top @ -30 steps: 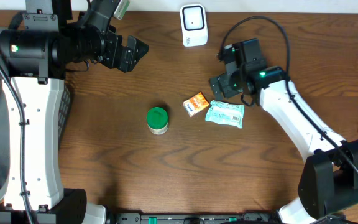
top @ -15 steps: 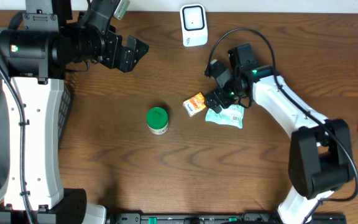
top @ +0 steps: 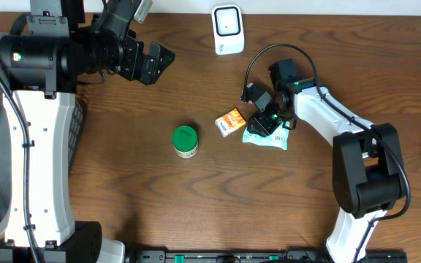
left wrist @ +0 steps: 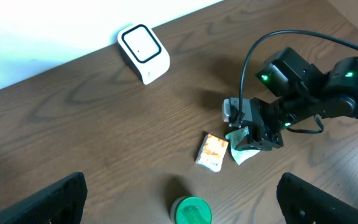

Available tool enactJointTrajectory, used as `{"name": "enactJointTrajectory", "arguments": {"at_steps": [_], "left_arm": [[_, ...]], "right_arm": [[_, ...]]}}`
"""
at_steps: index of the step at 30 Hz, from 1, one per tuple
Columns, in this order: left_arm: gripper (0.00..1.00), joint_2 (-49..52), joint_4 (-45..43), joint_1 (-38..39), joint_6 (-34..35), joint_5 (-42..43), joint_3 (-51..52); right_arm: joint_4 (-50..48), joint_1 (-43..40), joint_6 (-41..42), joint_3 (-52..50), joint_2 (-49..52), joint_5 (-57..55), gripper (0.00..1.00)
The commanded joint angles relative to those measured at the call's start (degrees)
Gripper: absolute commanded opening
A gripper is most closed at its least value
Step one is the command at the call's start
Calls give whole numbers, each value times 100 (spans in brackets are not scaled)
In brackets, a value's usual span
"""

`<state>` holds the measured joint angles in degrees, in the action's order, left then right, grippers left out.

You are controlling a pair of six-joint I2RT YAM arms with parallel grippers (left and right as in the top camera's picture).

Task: Scan the item barcode
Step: 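Reach the right gripper to the light-green wipes pack and grasp it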

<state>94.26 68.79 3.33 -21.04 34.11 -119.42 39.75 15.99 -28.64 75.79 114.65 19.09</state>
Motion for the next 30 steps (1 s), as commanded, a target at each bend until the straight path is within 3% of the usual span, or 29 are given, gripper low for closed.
{"name": "enactJointTrajectory", "arguments": {"at_steps": [1,5,8,15,18,23,25,26,28,30], "left_arm": [[98,20,7,0,-55,-31,37],[98,20,7,0,-57,-33,37],[98,20,7,0,-57,-33,37],[98,20,7,0,-57,-33,37],[98,20,7,0,-55,-33,37],[98,20,7,0,-55,-31,37],[98,20,7,0,-55,-33,37],[98,20,7,0,-55,-33,37],[98,20,7,0,-55,-33,37],[97,20,7,0,-55,-33,37]], "right_arm": [[-33,-63,-122,-11,120,-79,45],[-109,-70,-98,-4,116,-160,15],[-284,-68,435,63,114,-535,2],[-439,-133,2920,595,111,-2260,1],[-457,-254,4454,671,111,-2824,1],[-214,-507,6955,612,114,-2723,2],[-131,-588,7549,601,114,-2531,7],[-107,-616,7744,601,114,-2393,17],[-129,-664,7831,603,111,-2017,57],[-131,-706,7672,605,109,-1700,84]]}}
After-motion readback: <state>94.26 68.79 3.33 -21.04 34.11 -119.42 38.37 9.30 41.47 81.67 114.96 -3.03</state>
